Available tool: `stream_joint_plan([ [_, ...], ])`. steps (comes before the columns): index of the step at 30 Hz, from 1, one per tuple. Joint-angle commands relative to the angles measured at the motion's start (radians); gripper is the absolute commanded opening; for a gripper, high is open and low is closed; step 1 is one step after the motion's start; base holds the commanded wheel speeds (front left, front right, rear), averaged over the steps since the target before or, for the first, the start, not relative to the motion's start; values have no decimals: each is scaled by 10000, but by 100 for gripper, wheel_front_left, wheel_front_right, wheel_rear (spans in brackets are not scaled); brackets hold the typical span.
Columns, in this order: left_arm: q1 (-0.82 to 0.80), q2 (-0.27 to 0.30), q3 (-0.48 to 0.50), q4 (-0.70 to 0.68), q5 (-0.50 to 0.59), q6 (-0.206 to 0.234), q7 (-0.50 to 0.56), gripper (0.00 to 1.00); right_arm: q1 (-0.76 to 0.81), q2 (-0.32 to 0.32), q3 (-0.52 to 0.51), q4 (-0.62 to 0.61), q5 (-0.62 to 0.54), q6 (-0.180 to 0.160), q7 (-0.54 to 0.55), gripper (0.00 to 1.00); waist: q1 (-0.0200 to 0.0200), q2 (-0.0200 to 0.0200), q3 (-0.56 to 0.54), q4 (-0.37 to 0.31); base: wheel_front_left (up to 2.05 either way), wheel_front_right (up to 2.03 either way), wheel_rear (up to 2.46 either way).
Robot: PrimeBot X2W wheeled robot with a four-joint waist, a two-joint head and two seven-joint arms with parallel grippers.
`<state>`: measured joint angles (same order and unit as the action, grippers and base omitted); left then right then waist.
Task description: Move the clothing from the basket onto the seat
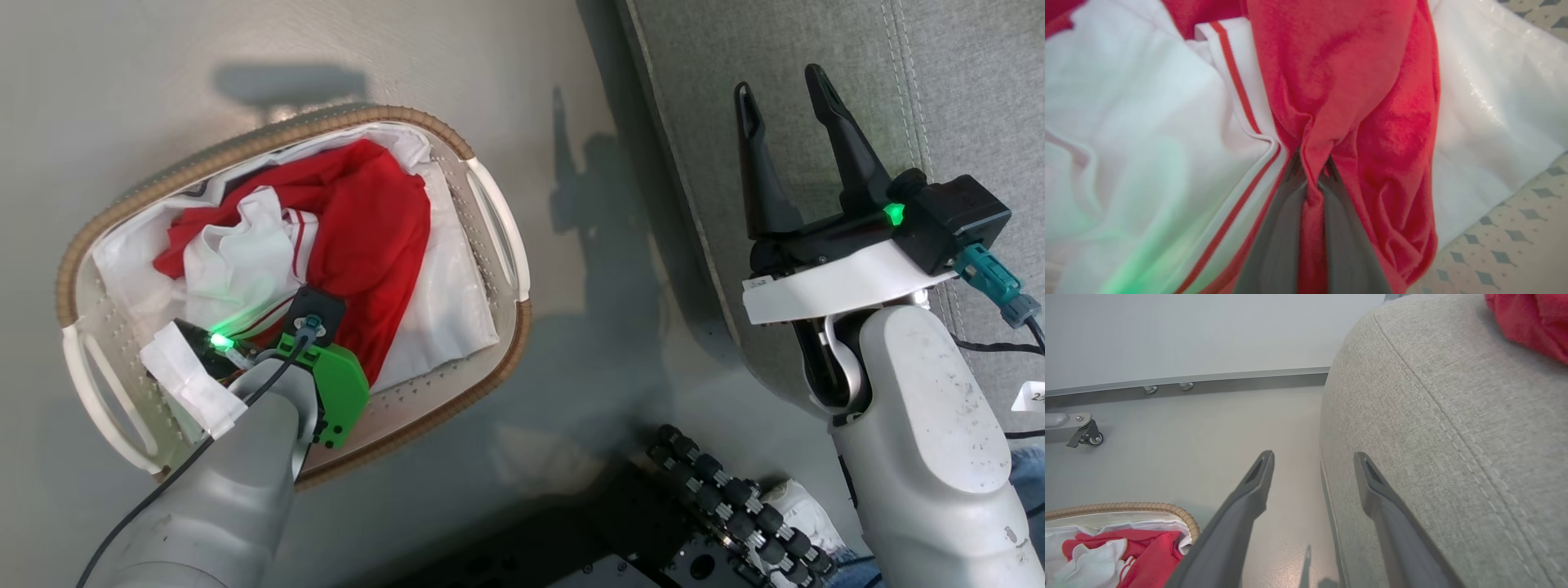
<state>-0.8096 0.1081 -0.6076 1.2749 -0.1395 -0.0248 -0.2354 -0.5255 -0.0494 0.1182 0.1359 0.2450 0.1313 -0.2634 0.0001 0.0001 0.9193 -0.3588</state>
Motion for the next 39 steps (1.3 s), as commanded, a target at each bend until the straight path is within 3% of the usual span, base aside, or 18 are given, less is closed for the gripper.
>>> stream_joint_plan([
  [1, 109, -46, 61, -50, -164, -51, -108, 0, -40, -19, -49, 64, -112, -10, -21, 100, -1, -1, -235, 170, 0, 0, 0],
  [7, 483, -218, 175, -691, -441, -226, -310, 0, 258, -22, -195, 243, -433, -10, -21, 100, -1, -1, -1113, 649, 0, 0, 0],
  [26, 3035, 41, 797, -5908, -424, -592, -291, 0, 1987, -31, -693, 1011, -1757, -12, -21, 100, -1, -1, -5726, 2222, 0, 0, 0],
  [39, 2159, 653, 279, -7195, 162, -987, -292, 0, 3043, -28, -187, 1411, -2057, -10, -21, 100, -1, -1, -8028, 2518, 0, 0, 0],
])
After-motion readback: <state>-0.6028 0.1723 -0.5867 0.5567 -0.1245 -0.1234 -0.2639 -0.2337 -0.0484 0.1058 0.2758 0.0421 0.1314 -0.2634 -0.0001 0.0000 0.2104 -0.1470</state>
